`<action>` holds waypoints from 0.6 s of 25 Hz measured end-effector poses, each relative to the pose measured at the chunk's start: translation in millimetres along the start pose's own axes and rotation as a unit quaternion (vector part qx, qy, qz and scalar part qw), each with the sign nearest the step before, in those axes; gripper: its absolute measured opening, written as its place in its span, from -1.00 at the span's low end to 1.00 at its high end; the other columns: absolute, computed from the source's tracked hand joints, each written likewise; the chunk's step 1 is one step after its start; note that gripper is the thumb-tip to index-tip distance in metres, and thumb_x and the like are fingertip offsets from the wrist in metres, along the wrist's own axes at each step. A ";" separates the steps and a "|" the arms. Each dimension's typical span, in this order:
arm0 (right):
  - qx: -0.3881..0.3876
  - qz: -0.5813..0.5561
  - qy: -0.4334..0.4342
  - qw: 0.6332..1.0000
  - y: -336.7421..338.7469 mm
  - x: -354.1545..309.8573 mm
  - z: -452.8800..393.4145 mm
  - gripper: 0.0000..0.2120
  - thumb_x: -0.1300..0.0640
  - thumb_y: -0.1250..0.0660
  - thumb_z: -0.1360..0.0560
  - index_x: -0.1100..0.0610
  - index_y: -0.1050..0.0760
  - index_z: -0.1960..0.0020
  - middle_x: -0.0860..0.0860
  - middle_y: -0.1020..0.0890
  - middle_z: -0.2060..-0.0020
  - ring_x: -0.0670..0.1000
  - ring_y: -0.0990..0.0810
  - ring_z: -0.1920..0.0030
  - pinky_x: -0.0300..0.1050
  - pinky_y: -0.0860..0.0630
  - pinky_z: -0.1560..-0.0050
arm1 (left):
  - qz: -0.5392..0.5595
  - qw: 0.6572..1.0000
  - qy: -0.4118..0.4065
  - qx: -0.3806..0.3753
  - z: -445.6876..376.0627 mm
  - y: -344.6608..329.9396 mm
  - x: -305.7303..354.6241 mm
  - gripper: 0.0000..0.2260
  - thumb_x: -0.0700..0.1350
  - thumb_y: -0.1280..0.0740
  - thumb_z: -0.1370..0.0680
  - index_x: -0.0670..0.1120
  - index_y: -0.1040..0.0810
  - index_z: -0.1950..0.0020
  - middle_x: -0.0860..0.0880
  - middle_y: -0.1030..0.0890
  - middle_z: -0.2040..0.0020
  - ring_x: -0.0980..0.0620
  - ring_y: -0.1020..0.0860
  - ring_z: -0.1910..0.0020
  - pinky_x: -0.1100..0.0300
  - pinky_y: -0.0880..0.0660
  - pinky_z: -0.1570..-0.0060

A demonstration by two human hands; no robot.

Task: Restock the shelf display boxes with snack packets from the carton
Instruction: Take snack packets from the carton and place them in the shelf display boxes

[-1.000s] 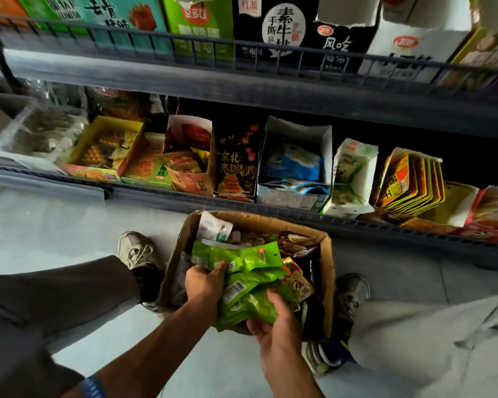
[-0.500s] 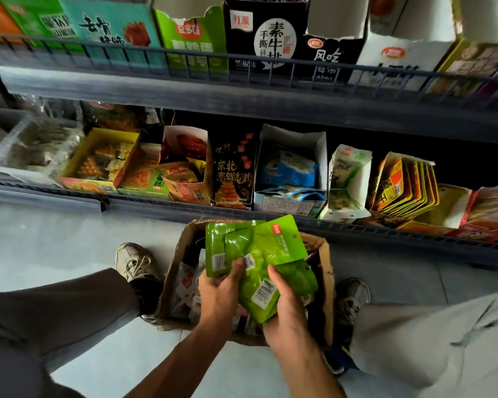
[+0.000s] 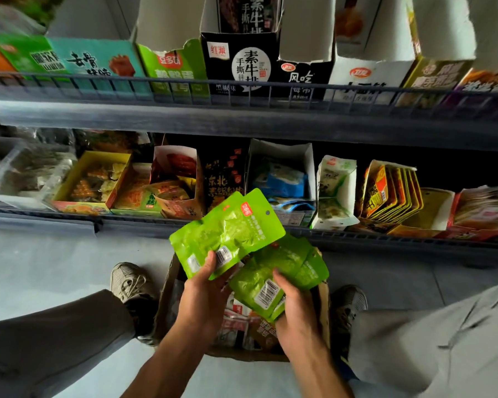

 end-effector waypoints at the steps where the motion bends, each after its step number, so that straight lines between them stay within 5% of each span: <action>1: 0.002 -0.001 0.005 1.000 -0.3 -0.7 -0.6 -0.45 0.07 -0.55 -0.24 0.09 -0.60 -0.23 0.16 -0.71 -0.06 0.24 -0.68 -0.08 0.35 -0.53 -0.18 | -0.025 1.000 0.015 0.008 -1.5 3.1 -7.7 -0.63 0.03 -0.31 -0.54 -0.08 -0.56 -0.30 -0.19 -0.66 -0.17 -0.17 -0.63 -0.17 -0.14 -0.50 -0.20; 4: -0.049 -0.023 -0.004 0.999 -5.0 -3.6 1.3 -0.44 0.13 -0.51 -0.25 0.15 -0.59 -0.25 0.22 -0.68 -0.10 0.28 -0.66 -0.10 0.29 -0.56 -0.16 | -0.087 0.994 0.015 0.058 -0.7 11.6 -24.4 -0.50 0.00 -0.45 -0.38 -0.15 -0.57 -0.28 -0.19 -0.68 -0.13 -0.20 -0.64 -0.15 -0.10 -0.55 -0.14; 7: -0.122 0.021 0.000 0.992 -18.9 -11.9 12.0 -0.52 0.17 -0.55 -0.29 0.14 -0.59 -0.20 0.17 -0.70 -0.05 0.19 -0.70 -0.03 0.11 -0.62 0.02 | -0.141 0.987 0.015 0.074 -1.1 19.9 -31.7 -0.67 -0.13 -0.50 -0.43 -0.18 -0.62 -0.17 -0.18 -0.71 -0.03 -0.18 -0.68 -0.05 -0.13 -0.58 -0.14; 11: -0.011 0.155 0.077 0.985 -11.3 -22.1 0.3 -0.54 0.15 -0.64 -0.22 0.07 -0.64 -0.10 -0.03 -0.74 0.07 0.04 -0.72 0.03 0.11 -0.62 -0.05 | -0.289 0.957 0.019 -0.008 10.0 1.1 -27.1 -0.76 -0.13 -0.56 -0.38 -0.16 -0.68 0.00 -0.15 -0.73 0.10 -0.09 -0.69 0.16 0.14 -0.60 0.20; 13: 0.024 0.152 0.110 0.982 -8.8 -33.4 0.9 -0.58 0.22 -0.62 -0.27 0.08 -0.64 -0.10 -0.02 -0.74 0.06 0.07 -0.70 0.00 0.09 -0.61 -0.09 | -0.386 0.918 0.081 -0.035 10.5 1.0 -21.4 -0.69 -0.01 -0.57 -0.36 -0.15 -0.67 0.01 -0.15 -0.72 0.14 -0.09 -0.65 0.18 0.12 -0.55 0.15; 15: 0.047 0.155 0.156 0.974 -6.0 -52.3 6.1 -0.66 0.30 -0.58 -0.32 0.07 -0.64 -0.04 -0.01 -0.74 0.09 0.02 -0.70 0.05 0.02 -0.61 -0.03 | -0.485 0.873 0.029 -0.037 1.4 7.4 6.9 -0.49 0.25 -0.52 -0.30 -0.09 -0.63 -0.06 -0.06 -0.71 0.08 0.02 -0.64 0.15 0.13 -0.52 0.11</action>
Point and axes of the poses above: each hand's wrist, its own z-axis away from the middle knuckle, its own y-axis out of the back of the hand, x = y × z, the point moved 7 cm from there along -z, towards the middle knuckle
